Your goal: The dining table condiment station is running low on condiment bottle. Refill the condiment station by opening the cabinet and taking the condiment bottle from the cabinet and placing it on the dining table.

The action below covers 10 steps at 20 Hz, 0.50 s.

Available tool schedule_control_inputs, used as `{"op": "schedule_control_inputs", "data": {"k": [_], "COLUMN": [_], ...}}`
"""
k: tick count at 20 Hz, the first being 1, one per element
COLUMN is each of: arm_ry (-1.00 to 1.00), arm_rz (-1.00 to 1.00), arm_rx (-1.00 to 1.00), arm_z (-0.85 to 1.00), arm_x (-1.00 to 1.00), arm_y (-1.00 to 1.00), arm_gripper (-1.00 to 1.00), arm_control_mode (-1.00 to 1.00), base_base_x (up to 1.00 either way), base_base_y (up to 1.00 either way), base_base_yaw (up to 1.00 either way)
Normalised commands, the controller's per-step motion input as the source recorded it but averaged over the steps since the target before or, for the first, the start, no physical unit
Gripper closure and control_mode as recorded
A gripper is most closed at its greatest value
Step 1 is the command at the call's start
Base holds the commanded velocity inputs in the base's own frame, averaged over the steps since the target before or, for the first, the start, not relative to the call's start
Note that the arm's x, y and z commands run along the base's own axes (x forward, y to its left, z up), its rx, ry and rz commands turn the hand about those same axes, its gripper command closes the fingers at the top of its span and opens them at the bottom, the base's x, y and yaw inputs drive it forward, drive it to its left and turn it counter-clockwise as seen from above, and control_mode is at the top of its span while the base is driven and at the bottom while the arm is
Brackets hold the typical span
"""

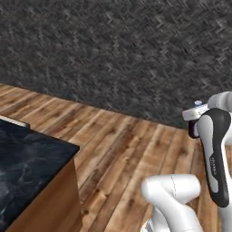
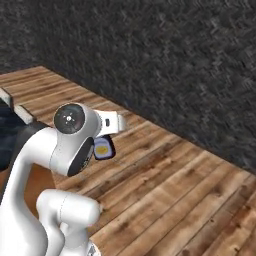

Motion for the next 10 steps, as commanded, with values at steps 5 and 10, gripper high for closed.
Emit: {"op": "schedule_control_inputs", "data": {"k": [5, 10], "arm_ry": [0.00, 0.00], "arm_rz": [0.00, 0.00], "arm_rx": [0.00, 0.00], "arm_z": [0.00, 0.00], "arm_x": [0.00, 0.00], "arm_y": [0.00, 0.00], "arm_gripper": [1.00, 1.00], "arm_control_mode": [1.00, 1.00], "base_base_x": [1.00, 1.00], "base_base_y": [-0.01, -0.01], "base_base_yaw": [0.55, 0.55]}}
